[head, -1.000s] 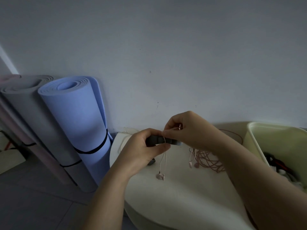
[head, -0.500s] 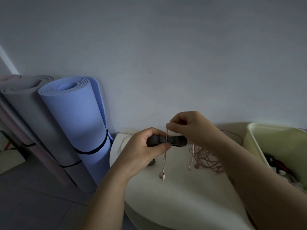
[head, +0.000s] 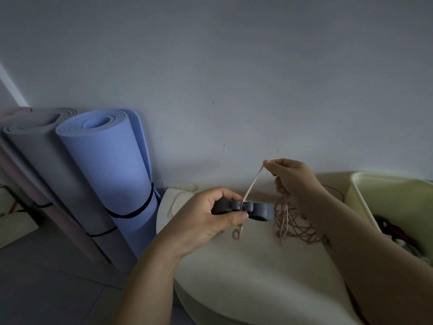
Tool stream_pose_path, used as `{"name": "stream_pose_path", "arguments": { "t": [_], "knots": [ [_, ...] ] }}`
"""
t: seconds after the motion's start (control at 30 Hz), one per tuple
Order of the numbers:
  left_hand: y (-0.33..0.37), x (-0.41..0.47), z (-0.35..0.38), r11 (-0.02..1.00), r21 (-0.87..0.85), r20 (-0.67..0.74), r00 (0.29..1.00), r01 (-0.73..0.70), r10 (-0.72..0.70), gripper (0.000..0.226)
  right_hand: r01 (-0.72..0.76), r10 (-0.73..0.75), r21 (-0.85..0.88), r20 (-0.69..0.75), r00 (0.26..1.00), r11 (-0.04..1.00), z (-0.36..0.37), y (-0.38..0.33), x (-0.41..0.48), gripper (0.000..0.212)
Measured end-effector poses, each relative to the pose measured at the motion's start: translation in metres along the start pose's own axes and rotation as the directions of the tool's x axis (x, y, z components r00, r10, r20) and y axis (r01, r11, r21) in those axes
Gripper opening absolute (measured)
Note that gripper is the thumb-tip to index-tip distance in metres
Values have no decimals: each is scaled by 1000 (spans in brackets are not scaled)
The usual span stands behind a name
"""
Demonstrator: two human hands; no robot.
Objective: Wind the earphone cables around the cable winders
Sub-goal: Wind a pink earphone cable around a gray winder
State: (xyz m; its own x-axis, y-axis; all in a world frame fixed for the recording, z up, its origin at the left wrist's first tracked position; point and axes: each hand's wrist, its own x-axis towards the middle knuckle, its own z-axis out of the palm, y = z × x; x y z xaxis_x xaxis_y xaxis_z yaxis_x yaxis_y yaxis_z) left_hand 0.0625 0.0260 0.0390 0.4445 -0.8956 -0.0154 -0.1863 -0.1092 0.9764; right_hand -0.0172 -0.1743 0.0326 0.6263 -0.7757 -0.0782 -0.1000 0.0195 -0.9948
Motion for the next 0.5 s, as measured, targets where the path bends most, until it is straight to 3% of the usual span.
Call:
{"name": "stream_pose_path", "arguments": {
  "t": [0.13, 0.2, 0.33, 0.5],
  "knots": [
    [0, 1, -2, 997, -68, 14, 999, -29, 30, 34, -44, 44, 57, -9, 999, 997, -4, 5, 0, 16],
    [-1, 1, -3, 994, -106, 26, 999, -28, 31, 38, -47, 47, -35, 9, 999, 998, -5, 9, 0, 16],
    [-2, 1, -6, 974, -226, 3, 1000, -9, 10, 17, -75, 90, -175, 79, 993, 982, 2, 24, 2, 19],
    [-2, 3, -5, 939, -343, -160, 983, 31, -91, 21, -106, 141, -243, 131, 981, 964, 10, 41, 2, 21]
  ]
}}
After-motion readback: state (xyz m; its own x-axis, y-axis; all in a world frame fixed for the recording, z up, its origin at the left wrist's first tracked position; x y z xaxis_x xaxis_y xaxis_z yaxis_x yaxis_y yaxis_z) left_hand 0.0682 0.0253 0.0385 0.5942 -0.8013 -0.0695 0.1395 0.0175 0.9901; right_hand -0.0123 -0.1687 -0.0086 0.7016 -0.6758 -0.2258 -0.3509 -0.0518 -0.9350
